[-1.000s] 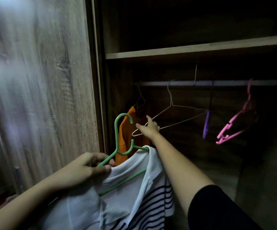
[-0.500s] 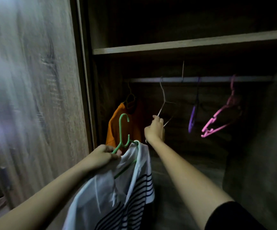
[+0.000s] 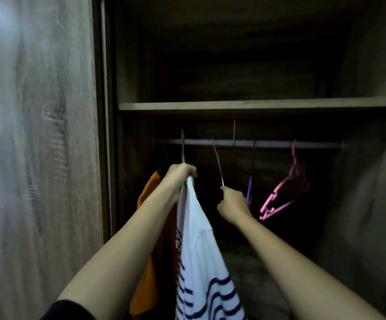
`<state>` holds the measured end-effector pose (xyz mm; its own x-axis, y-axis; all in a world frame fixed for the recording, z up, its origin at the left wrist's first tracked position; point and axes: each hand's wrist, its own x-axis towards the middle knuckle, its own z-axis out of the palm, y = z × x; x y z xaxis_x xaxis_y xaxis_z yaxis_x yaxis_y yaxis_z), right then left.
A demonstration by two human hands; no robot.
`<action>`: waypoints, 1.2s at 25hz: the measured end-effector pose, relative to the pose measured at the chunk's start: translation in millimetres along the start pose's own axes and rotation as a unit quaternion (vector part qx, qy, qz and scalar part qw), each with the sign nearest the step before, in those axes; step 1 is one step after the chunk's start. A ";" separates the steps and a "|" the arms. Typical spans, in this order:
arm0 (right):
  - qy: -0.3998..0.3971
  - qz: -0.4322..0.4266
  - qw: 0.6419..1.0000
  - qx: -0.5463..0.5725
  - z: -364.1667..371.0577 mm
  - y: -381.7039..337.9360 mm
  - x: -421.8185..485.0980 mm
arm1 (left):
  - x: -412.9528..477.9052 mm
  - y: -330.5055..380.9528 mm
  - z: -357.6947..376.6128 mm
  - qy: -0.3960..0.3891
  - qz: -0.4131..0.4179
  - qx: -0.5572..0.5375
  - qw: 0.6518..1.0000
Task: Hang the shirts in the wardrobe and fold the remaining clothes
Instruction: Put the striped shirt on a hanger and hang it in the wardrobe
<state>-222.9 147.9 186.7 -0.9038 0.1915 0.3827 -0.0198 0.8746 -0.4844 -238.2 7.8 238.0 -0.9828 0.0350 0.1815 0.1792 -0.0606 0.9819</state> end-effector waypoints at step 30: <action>-0.045 -0.073 0.992 -0.094 1.1 37.2 -11.1 | 28.6 -76.2 80.6 0.100 0.013 0.288 0.952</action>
<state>-214.2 177.8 163.6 -0.9317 0.0245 0.3624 -0.0799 0.9595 -0.2703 -276.3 93.8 172.6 -0.9564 -0.1526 0.2489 0.1422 0.5012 0.8536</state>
